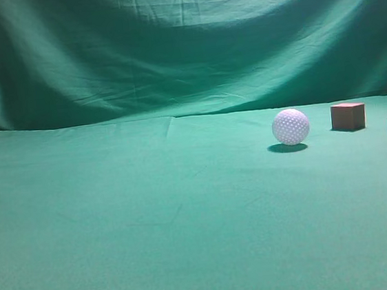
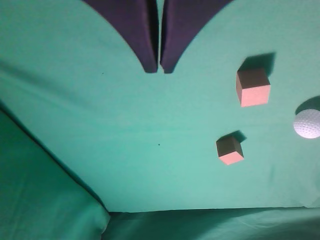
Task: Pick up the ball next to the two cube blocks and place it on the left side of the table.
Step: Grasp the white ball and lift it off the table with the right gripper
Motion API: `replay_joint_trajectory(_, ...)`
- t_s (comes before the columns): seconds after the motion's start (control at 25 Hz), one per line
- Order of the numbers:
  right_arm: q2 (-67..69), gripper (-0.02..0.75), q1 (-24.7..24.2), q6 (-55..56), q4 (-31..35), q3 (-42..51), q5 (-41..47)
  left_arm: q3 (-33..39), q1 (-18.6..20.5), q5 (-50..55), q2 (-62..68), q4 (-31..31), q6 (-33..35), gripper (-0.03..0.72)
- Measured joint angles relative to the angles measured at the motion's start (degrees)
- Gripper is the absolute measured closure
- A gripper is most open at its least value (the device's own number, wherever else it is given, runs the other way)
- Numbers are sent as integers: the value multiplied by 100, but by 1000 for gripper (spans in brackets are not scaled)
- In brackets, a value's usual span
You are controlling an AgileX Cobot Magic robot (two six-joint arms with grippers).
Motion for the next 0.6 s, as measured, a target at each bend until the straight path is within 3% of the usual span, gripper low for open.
replay_joint_trajectory(0.6,0,738,0,0,0,0,0,0,0,0,0,0,0,688)
